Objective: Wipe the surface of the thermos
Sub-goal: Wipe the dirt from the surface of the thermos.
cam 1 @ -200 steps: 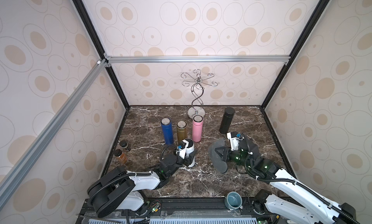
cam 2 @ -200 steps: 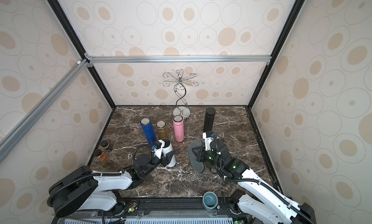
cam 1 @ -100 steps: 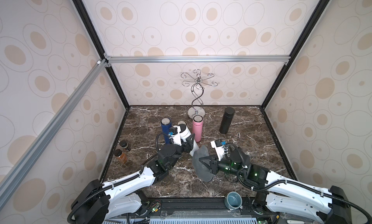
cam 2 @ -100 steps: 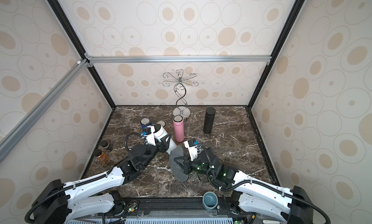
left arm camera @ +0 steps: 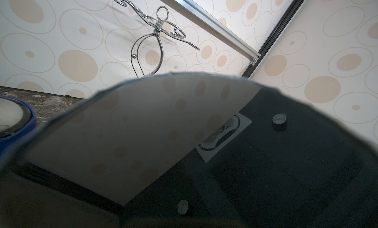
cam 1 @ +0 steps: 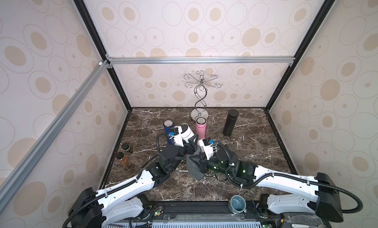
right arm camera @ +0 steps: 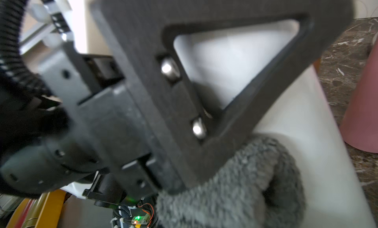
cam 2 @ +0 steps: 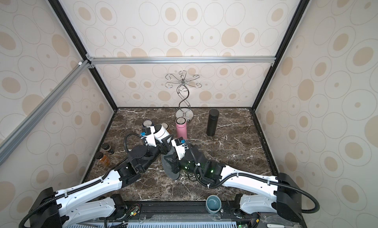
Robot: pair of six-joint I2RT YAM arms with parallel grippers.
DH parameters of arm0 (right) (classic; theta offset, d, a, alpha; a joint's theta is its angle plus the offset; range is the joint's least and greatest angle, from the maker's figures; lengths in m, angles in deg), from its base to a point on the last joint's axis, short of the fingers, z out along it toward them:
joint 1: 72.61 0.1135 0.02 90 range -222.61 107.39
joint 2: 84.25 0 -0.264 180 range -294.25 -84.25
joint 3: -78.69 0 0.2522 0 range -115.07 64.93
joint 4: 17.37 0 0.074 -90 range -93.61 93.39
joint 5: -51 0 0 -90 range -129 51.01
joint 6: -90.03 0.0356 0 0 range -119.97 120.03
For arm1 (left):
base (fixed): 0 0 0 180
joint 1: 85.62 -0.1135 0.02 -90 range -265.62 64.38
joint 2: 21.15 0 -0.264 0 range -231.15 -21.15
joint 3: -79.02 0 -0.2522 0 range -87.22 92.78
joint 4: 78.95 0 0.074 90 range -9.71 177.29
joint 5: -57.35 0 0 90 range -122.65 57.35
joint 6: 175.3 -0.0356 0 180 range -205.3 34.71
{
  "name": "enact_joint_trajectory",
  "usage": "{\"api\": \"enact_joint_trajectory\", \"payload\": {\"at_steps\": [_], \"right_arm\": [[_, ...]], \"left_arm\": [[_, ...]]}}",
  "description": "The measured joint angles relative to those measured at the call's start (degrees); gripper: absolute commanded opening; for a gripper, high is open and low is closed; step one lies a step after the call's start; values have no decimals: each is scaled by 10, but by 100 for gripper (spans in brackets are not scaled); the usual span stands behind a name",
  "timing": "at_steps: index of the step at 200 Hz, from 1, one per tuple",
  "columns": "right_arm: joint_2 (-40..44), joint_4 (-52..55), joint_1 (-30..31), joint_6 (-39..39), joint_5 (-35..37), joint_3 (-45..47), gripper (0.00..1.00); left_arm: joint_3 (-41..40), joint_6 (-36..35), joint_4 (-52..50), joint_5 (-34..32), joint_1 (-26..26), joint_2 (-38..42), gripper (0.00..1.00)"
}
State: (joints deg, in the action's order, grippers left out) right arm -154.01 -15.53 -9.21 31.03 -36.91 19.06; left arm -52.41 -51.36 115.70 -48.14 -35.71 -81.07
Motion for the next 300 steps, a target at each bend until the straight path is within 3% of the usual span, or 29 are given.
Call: {"api": "enact_joint_trajectory", "payload": {"at_steps": [59, 113, 154, 185, 213, 257, 300], "right_arm": [[12, 30, 12, 16, 82, 12, 0], [89, 108, 9, 48, 169, 56, 0], [185, 159, -6, 47, 203, 68, 0], [284, 132, -97, 49, 123, 88, 0], [294, 86, -176, 66, 24, 88, 0], [207, 20, -191, 105, -96, 89, 0], [186, -2, -204, 133, -106, 125, 0]], "left_arm": [[0, -3, -8, 1, 2, 4, 0], [2, -16, -12, 2, 2, 16, 0], [7, -25, -14, 39, 3, 16, 0], [12, -47, -10, 102, 3, 14, 0], [12, -60, 11, 179, 4, -3, 0], [12, -63, 65, 263, 5, -31, 0], [12, -64, 66, 271, -1, -70, 0]]}}
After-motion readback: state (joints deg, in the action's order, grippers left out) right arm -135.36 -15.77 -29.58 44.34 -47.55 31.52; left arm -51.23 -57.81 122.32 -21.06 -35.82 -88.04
